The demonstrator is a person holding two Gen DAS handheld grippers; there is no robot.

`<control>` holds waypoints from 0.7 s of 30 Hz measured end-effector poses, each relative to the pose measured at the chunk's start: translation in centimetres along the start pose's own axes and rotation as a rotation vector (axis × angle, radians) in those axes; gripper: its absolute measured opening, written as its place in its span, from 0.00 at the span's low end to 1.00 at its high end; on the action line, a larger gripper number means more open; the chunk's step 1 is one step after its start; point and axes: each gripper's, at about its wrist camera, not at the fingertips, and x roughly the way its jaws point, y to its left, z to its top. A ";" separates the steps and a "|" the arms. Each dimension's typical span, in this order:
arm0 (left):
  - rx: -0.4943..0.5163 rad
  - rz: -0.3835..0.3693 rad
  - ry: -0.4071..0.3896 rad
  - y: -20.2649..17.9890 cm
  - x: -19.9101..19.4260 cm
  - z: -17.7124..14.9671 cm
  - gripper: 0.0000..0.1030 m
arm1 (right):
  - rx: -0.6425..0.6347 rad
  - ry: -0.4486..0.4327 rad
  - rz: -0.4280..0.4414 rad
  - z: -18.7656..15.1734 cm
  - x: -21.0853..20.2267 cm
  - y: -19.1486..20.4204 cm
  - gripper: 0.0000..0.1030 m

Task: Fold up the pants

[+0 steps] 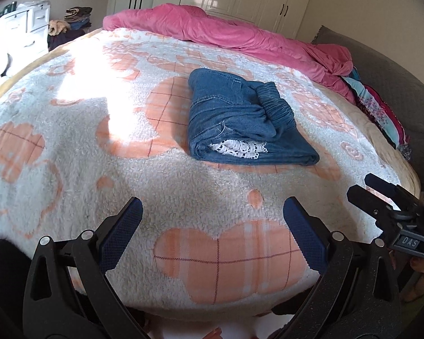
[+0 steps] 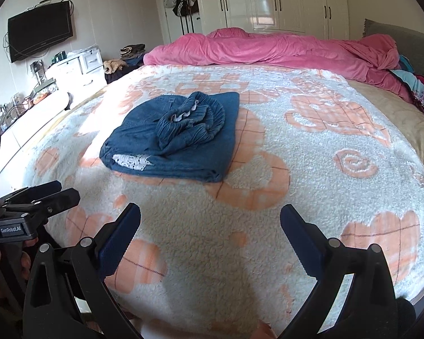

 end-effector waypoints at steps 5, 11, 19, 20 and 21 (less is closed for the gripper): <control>-0.003 0.008 0.000 0.1 0.1 -0.1 0.91 | -0.002 0.002 -0.002 0.0 0.1 0.0 0.96; -0.002 0.019 0.000 0.1 0.1 0.0 0.91 | 0.013 0.009 0.001 -0.1 0.3 -0.3 0.96; 0.003 0.032 -0.004 0.1 0.0 0.1 0.91 | 0.017 0.017 -0.001 -0.2 0.4 -0.3 0.96; 0.004 0.033 -0.005 0.1 -0.1 0.2 0.91 | 0.016 0.018 -0.001 -0.2 0.4 -0.3 0.96; 0.003 0.036 -0.004 0.1 -0.1 0.2 0.91 | 0.015 0.018 -0.003 -0.2 0.4 -0.3 0.96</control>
